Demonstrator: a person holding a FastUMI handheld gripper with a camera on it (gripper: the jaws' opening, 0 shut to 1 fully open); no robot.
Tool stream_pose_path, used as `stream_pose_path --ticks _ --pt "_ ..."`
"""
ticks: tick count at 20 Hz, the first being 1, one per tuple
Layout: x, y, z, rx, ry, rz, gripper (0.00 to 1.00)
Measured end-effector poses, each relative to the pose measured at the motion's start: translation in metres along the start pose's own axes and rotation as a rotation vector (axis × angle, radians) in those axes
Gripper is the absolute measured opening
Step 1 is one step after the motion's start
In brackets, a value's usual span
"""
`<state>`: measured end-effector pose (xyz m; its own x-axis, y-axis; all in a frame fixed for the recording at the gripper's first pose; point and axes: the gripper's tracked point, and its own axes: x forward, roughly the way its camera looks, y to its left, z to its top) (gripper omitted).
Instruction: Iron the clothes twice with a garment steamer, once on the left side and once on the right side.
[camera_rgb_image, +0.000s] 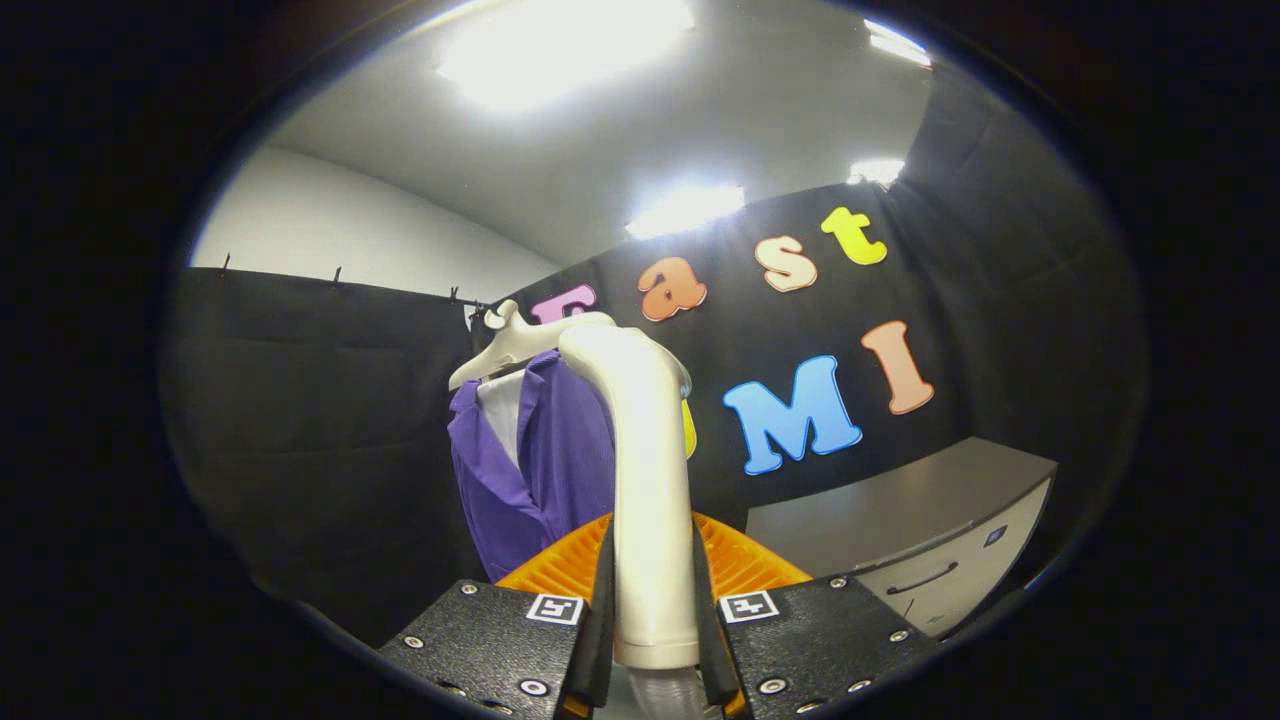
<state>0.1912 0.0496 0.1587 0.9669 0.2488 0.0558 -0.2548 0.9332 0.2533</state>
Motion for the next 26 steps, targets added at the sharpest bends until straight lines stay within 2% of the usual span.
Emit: stream_pose_path --ticks 9,18,26 --pt "0.074 0.055 0.021 -0.126 -0.050 0.056 0.35" --pt "0.140 0.096 -0.034 -0.261 0.030 0.073 0.35" --pt "0.143 0.102 -0.080 -0.299 0.074 0.081 0.35"
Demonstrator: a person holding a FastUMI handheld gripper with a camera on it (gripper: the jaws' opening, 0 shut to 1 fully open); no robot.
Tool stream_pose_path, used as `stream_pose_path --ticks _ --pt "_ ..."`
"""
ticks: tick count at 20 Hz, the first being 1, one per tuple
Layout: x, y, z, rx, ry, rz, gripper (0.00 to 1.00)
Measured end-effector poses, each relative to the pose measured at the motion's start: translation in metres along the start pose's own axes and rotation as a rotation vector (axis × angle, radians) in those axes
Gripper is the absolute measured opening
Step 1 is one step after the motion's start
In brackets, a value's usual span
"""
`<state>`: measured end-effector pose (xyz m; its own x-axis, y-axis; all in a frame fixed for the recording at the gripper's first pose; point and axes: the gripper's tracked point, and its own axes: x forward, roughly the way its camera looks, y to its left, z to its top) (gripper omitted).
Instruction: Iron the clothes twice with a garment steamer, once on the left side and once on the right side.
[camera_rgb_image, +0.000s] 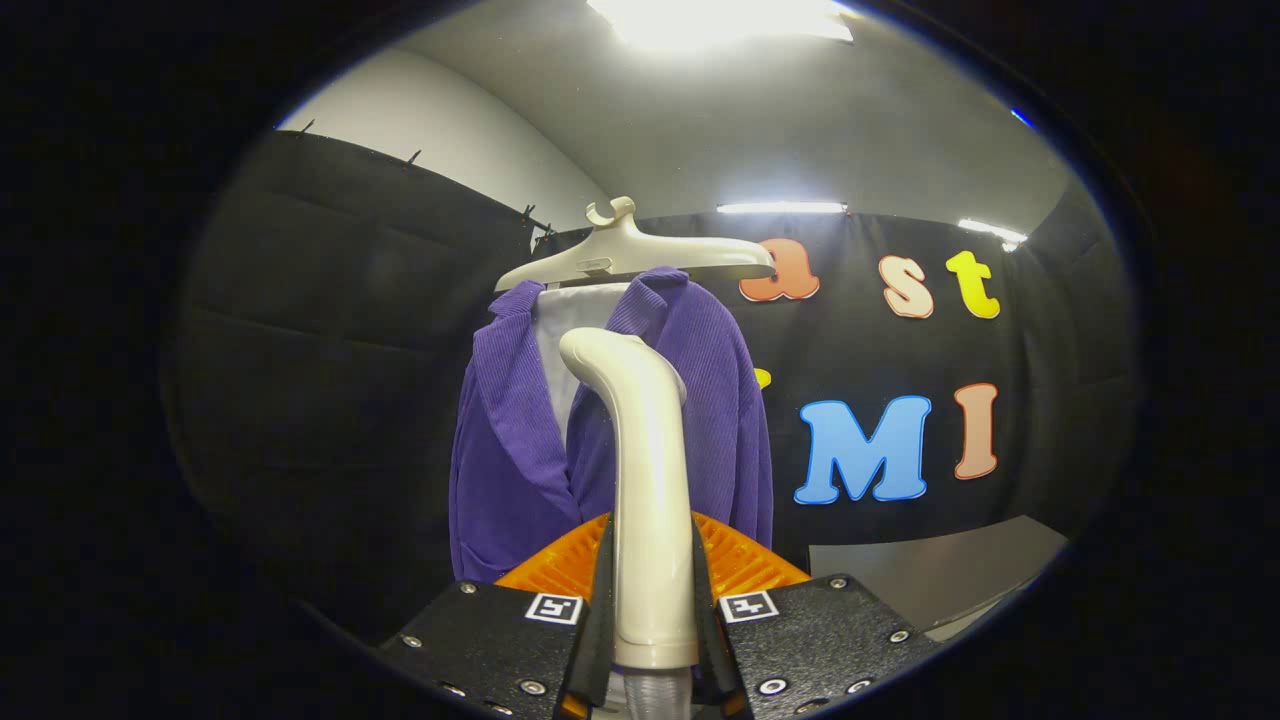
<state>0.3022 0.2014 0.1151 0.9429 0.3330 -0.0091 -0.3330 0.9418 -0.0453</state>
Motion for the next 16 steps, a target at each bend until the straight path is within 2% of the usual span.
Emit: stream_pose_path --ticks 5,16 --pt "-0.009 0.004 -0.024 0.010 0.053 0.008 0.35" --pt "-0.039 0.008 -0.113 0.000 0.195 0.008 0.35"
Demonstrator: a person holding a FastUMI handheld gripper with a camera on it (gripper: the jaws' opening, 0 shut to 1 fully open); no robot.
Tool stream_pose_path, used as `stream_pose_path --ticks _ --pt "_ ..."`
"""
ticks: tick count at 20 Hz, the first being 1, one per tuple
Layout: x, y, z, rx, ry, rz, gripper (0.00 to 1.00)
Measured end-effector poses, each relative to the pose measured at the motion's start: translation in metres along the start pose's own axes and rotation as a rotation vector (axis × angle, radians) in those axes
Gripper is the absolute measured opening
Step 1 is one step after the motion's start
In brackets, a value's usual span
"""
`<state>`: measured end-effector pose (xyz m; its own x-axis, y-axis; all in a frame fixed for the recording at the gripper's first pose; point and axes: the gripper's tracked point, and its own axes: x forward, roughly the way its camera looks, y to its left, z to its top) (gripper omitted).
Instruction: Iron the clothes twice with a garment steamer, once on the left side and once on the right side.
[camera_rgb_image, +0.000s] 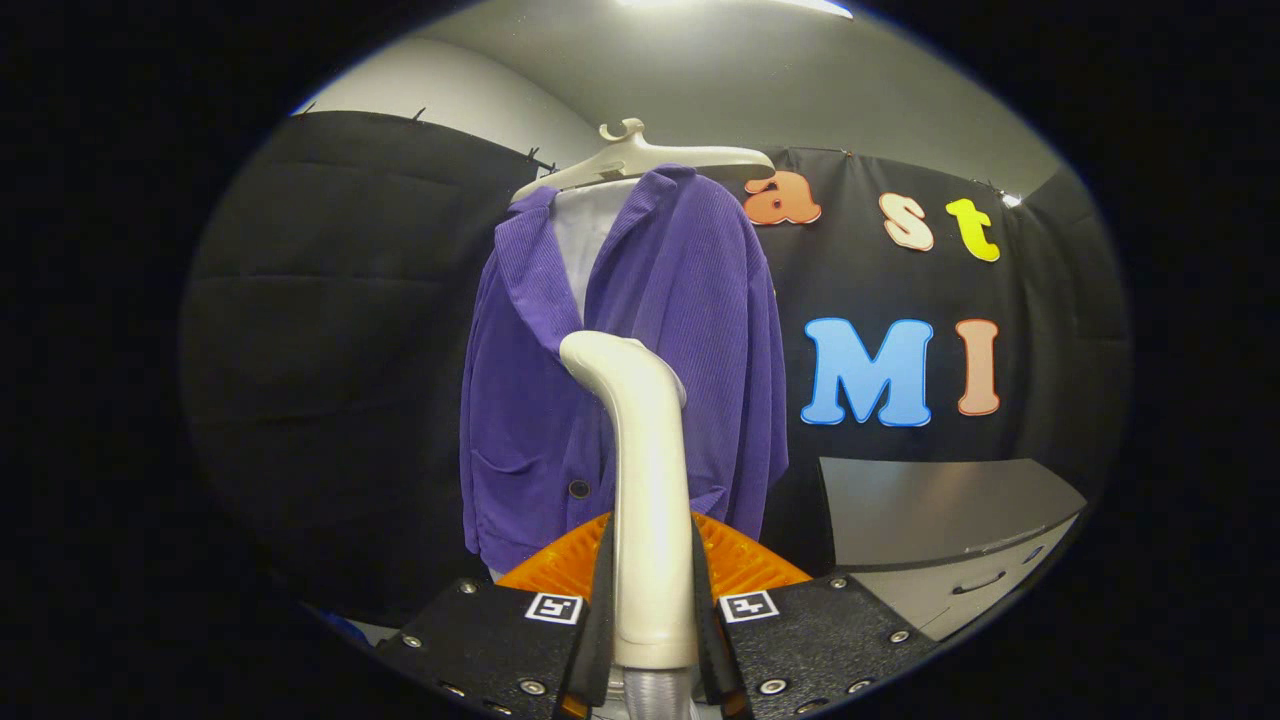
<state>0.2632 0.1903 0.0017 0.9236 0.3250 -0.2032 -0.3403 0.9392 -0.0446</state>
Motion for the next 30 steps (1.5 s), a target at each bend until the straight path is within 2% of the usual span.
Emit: stream_pose_path --ticks 16,26,30 --pt "-0.030 0.002 -0.115 0.025 0.175 -0.042 0.36" --pt "-0.039 0.009 -0.220 0.032 0.355 -0.057 0.36" --pt "-0.049 0.014 -0.246 0.031 0.408 -0.045 0.36"
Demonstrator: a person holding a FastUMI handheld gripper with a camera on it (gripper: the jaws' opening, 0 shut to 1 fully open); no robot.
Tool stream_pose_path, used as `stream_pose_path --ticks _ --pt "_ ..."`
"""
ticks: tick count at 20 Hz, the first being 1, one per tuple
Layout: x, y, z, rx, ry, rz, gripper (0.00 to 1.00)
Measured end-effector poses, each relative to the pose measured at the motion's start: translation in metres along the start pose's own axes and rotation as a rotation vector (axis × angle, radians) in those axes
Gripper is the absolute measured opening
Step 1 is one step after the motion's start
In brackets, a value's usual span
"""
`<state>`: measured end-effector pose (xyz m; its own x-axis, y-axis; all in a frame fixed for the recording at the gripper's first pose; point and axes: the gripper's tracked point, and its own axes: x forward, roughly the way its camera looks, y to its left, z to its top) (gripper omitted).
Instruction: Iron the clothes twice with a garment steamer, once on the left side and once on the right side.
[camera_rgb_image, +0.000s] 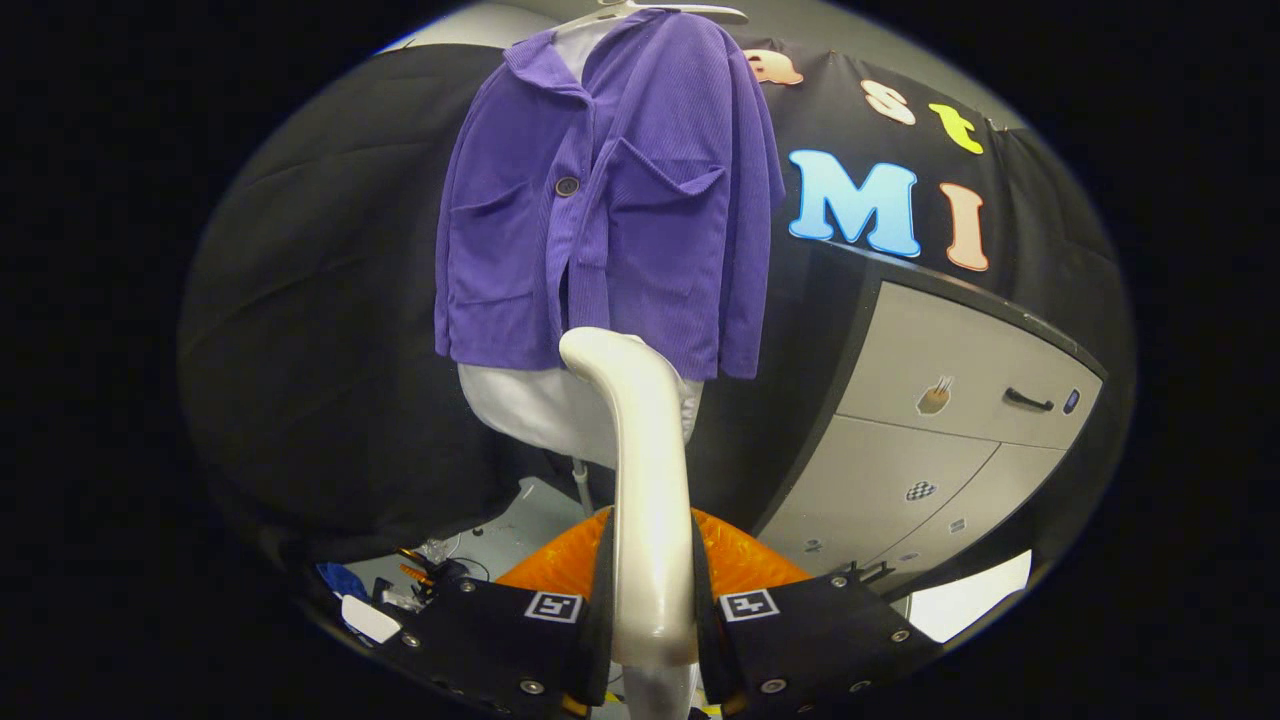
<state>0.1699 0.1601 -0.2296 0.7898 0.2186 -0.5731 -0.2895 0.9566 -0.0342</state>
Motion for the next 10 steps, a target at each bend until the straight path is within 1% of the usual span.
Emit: stream_pose_path --ticks 2,5,10 --pt "-0.004 0.000 -0.004 0.007 0.005 0.009 0.36" --pt "-0.018 -0.001 0.013 0.016 -0.039 0.019 0.36" --pt "-0.053 -0.002 0.082 0.046 -0.180 0.024 0.36"
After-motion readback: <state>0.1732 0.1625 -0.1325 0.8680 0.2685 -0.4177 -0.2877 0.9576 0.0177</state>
